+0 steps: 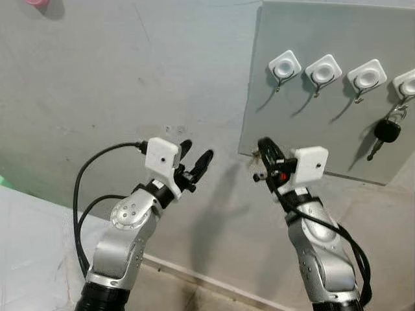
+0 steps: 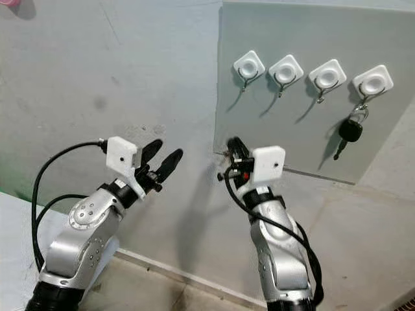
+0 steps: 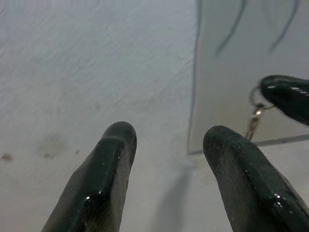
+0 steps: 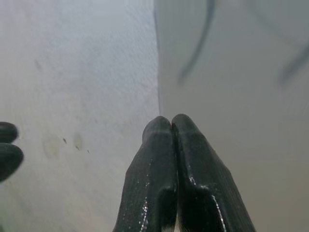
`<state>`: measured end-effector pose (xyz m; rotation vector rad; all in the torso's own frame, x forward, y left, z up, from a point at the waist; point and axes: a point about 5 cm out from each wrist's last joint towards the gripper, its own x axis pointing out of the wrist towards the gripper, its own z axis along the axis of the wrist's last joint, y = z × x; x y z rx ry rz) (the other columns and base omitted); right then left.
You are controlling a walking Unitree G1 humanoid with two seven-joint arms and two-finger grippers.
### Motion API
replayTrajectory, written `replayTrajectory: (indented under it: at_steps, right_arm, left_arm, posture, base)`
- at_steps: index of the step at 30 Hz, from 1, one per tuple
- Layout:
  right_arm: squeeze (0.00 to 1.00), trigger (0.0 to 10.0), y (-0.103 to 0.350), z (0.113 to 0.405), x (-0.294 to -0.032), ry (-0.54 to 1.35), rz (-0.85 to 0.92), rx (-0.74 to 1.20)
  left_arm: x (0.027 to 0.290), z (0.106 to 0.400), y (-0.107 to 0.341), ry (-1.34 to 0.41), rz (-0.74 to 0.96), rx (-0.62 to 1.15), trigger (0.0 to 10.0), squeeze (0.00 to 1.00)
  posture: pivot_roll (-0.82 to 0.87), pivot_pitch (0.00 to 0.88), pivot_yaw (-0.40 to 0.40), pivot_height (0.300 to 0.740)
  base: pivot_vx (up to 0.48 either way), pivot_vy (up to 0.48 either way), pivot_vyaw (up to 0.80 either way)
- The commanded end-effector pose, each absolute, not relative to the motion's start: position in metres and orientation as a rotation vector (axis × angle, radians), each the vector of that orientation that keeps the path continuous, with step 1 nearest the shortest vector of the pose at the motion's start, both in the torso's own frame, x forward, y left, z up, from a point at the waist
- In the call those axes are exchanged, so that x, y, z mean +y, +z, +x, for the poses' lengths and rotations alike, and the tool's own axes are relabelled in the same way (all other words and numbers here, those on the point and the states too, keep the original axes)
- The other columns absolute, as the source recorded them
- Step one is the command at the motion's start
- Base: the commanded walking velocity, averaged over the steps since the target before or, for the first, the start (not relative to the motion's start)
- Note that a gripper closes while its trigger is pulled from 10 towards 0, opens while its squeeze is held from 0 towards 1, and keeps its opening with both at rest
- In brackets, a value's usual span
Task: Hang keys on a hook
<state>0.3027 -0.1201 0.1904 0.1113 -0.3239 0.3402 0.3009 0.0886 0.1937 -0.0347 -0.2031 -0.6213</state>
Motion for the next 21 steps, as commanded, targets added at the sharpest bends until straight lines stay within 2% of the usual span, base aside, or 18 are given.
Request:
replayTrajectory:
  at_steps: [1, 8, 21]
  right_arm:
    - [0.0, 10.0, 0.203, 0.307, -0.116, 0.376, 0.118, -0.359]
    - [0.0, 10.0, 0.224, 0.322, -0.107, 0.441, 0.112, -0.421]
    - [0.0, 10.0, 0.24, 0.333, -0.111, 0.429, 0.176, -0.475]
  left_arm:
    - [0.084, 0.301, 0.205, -0.644, -0.024, -0.233, 10.0, 0.0]
    - [0.075, 0.304, 0.22, -0.681, -0.025, -0.27, 10.0, 0.0]
    - [0.071, 0.305, 0.226, -0.69, -0.022, -0.282, 10.0, 0.0]
  posture:
    - [0.14, 0.0, 0.032, 0.736]
    - [0.15, 0.0, 0.027, 0.736]
    - [0.16, 0.0, 0.027, 0.736]
  base:
    - [0.0, 0.0, 0.0]
    - [0.0, 0.0, 0.0]
    - [0.0, 0.0, 0.0]
